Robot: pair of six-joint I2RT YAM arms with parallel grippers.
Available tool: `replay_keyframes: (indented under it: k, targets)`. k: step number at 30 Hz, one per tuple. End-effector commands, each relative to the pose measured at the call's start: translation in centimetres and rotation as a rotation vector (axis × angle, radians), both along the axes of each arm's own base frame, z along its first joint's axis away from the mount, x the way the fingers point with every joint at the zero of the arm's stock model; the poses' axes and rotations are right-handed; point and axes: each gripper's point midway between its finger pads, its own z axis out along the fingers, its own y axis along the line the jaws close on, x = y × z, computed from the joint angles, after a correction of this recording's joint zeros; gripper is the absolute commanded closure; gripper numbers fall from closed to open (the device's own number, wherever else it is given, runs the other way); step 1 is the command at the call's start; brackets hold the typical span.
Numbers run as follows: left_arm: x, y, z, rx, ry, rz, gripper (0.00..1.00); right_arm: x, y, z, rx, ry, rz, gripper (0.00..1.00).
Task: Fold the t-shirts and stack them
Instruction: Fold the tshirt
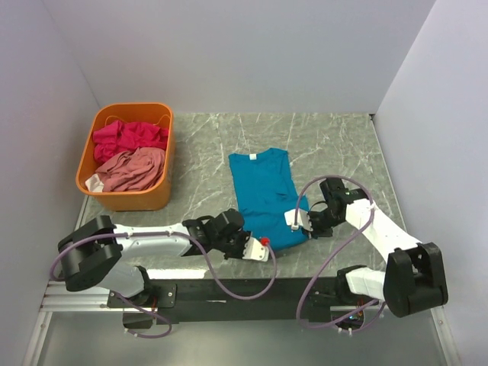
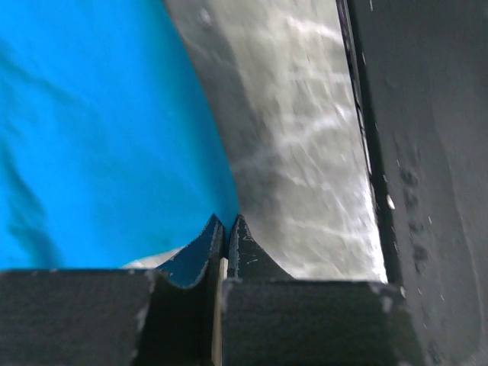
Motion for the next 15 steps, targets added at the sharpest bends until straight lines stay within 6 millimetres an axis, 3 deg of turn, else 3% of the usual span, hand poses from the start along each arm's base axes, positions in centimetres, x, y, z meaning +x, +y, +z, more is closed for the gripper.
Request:
replay_keyframes:
  k: [1, 4, 6, 7, 11, 12, 13, 15]
  targets:
    - [-0.7, 0.9, 0.2, -0.009, 0.032, 0.017, 1.0, -0.2, 0.2, 0.8, 0.02, 0.034, -0.032, 1.0]
    - [1.0, 0.8, 0.6, -0.021, 0.005, 0.035, 1.0, 2.5, 0.8, 2.6, 0.039, -0.003, -0.063, 1.0]
    - [3.4, 0.8, 1.2, -0.03, -0.017, 0.065, 1.0, 4.0, 1.2, 3.2, 0.048, 0.002, -0.093, 1.0]
    - [4.3, 0.7, 1.5, -0.043, -0.021, 0.071, 1.0, 5.6, 1.6, 4.6, 0.061, -0.029, -0.109, 1.0]
    - [10.9, 1.4, 3.1, -0.075, -0.069, 0.155, 1.0, 10.3, 2.5, 6.6, 0.081, -0.061, -0.167, 1.0]
    - [12.1, 1.6, 3.5, -0.083, -0.076, 0.17, 1.0, 11.3, 2.7, 6.1, 0.076, -0.04, -0.182, 1.0]
    - [13.2, 1.7, 3.7, -0.091, -0.082, 0.186, 1.0, 13.4, 3.3, 7.4, 0.098, -0.074, -0.209, 1.0]
    - [16.8, 2.5, 3.9, -0.109, -0.094, 0.241, 1.0, 15.7, 3.8, 6.8, 0.104, -0.054, -0.246, 1.0]
